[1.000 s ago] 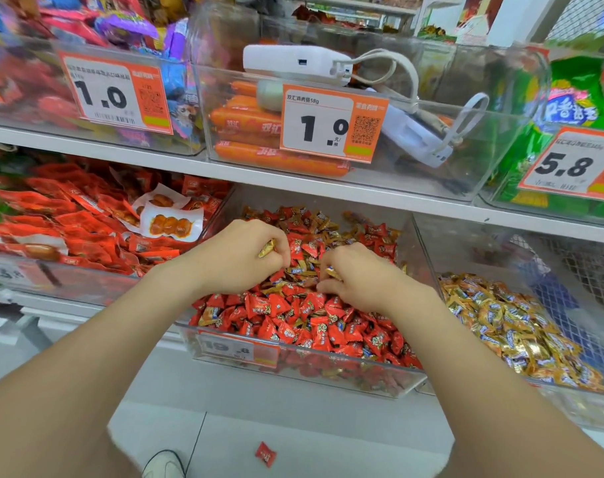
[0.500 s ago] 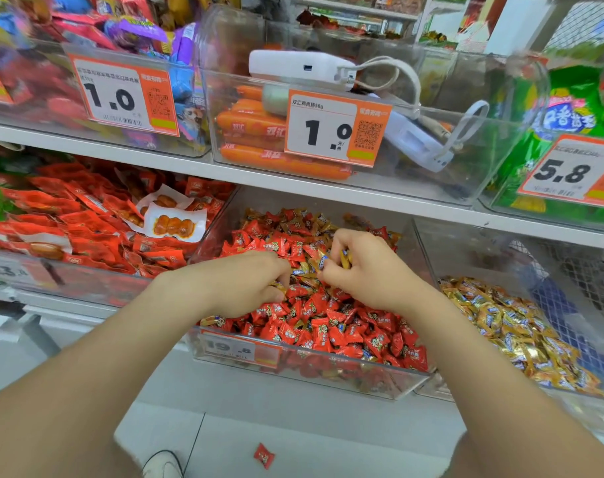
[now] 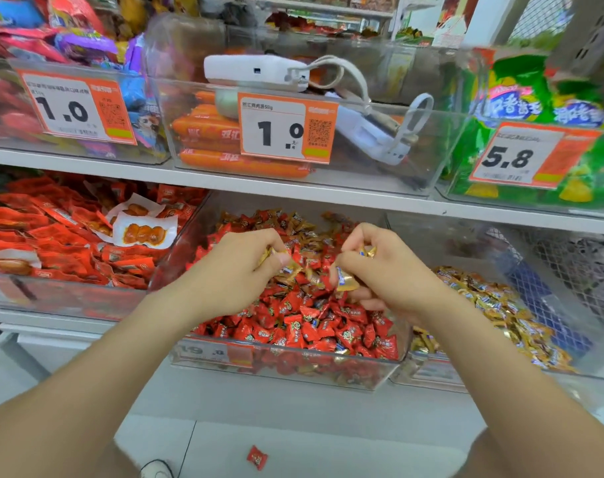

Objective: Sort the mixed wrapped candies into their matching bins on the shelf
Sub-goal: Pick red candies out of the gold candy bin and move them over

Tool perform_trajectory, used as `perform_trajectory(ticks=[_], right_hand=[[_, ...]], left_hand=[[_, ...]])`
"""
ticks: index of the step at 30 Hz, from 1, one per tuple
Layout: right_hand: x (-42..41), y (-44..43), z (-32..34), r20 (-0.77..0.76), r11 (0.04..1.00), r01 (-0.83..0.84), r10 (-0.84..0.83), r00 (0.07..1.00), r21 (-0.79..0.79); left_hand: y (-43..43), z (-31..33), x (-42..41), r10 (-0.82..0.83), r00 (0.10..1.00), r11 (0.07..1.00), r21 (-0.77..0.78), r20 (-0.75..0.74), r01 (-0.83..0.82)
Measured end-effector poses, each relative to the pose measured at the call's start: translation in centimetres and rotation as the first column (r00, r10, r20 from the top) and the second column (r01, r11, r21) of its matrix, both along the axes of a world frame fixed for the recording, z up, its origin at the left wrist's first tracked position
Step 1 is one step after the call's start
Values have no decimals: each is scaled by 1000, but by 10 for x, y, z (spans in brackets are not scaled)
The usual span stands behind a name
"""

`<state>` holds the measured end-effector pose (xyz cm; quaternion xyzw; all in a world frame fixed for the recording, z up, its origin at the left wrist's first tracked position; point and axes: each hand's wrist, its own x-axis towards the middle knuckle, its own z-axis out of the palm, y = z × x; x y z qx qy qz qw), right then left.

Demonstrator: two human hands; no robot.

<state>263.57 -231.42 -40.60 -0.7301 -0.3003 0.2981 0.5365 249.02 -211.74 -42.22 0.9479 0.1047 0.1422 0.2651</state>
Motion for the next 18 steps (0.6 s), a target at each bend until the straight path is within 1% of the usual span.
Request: perform_trajectory(ticks=[3, 6, 7, 8, 9, 10, 11, 12, 13, 14, 15, 16, 18], right_hand=[[15, -31, 3, -65, 992, 113, -109, 992, 63], [39, -71, 3, -53, 950, 291, -287, 957, 109], [47, -86, 1, -13, 923, 368, -369, 929, 112], [58, -100, -4, 69, 894, 440, -446, 892, 90], [68, -115, -10, 198, 861, 507, -505, 840, 41], [77, -129, -16, 344, 828, 559, -517, 784, -31], [85, -142, -22, 439, 811, 574, -478, 761, -112], [89, -153, -27, 478, 809, 551, -408, 778, -206], [94, -164, -32, 476, 825, 487, -319, 820, -287], [98, -173, -35, 449, 851, 410, -242, 860, -328], [103, -180, -39, 432, 874, 358, -197, 880, -329], [107, -189, -43, 433, 893, 329, -176, 884, -308], [117, -203, -49, 503, 901, 365, -209, 839, -234]], left_hand=[[-28, -5, 11, 17, 999, 999, -43, 41, -16], [-57, -10, 22, 11, 999, 991, -131, 51, -4], [-68, -11, 27, 0, 999, 984, -177, 48, 8], [-80, -10, 32, -12, 999, 965, -262, 40, 22], [-94, -7, 37, -30, 999, 922, -386, 31, 40], [-108, -4, 42, -50, 999, 867, -495, 19, 52], [-121, -1, 48, -68, 997, 838, -542, 20, 68], [-135, 1, 56, -95, 995, 854, -511, 35, 99], [-149, 4, 64, -121, 991, 897, -420, 56, 134], [-163, 7, 72, -146, 987, 938, -308, 70, 160], [-178, 10, 82, -152, 985, 962, -219, 81, 166], [-190, 10, 94, -149, 985, 972, -170, 88, 162], [-211, 1, 123, -127, 989, 982, -132, 73, 136]])
